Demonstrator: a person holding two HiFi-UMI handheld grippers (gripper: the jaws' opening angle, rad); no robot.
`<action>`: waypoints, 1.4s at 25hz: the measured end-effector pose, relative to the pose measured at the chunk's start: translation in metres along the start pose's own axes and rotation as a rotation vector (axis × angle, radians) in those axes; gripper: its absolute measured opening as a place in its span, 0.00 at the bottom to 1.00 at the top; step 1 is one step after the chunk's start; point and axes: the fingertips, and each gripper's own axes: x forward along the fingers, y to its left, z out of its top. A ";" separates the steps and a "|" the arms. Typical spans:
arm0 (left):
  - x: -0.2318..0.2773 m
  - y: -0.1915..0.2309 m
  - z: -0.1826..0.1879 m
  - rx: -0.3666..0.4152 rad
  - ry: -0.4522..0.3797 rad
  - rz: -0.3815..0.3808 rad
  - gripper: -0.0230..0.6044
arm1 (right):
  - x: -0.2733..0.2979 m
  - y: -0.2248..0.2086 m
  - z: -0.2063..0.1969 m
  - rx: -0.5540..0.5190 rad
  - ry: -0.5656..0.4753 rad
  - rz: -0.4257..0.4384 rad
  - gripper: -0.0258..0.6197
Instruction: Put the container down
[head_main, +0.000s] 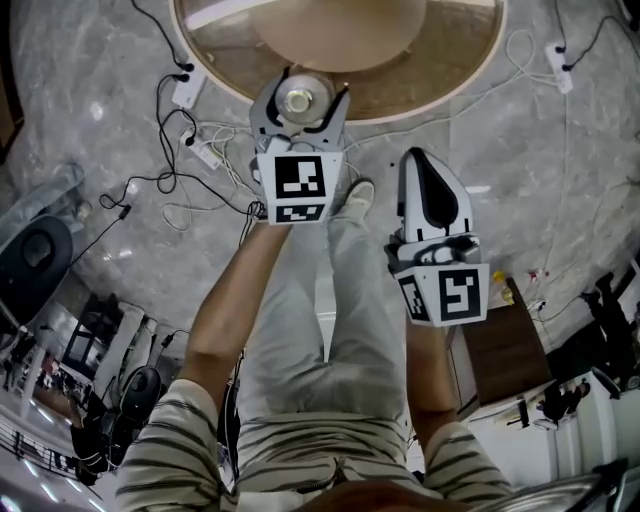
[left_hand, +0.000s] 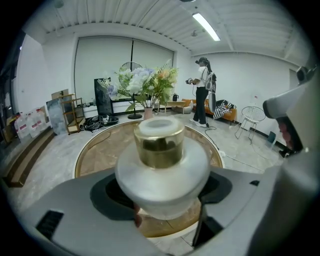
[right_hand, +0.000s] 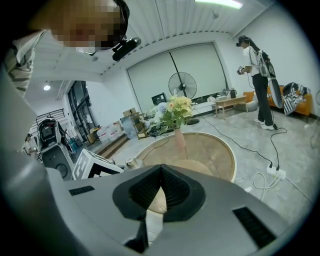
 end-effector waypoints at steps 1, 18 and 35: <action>0.004 0.000 -0.002 0.005 0.002 0.000 0.57 | 0.001 -0.001 -0.002 0.001 0.002 -0.001 0.05; 0.055 0.013 -0.026 0.033 0.032 0.022 0.57 | 0.010 -0.010 -0.016 0.017 0.014 -0.020 0.05; 0.082 0.016 -0.036 0.076 0.054 0.031 0.58 | 0.010 -0.016 -0.021 0.003 0.028 -0.021 0.05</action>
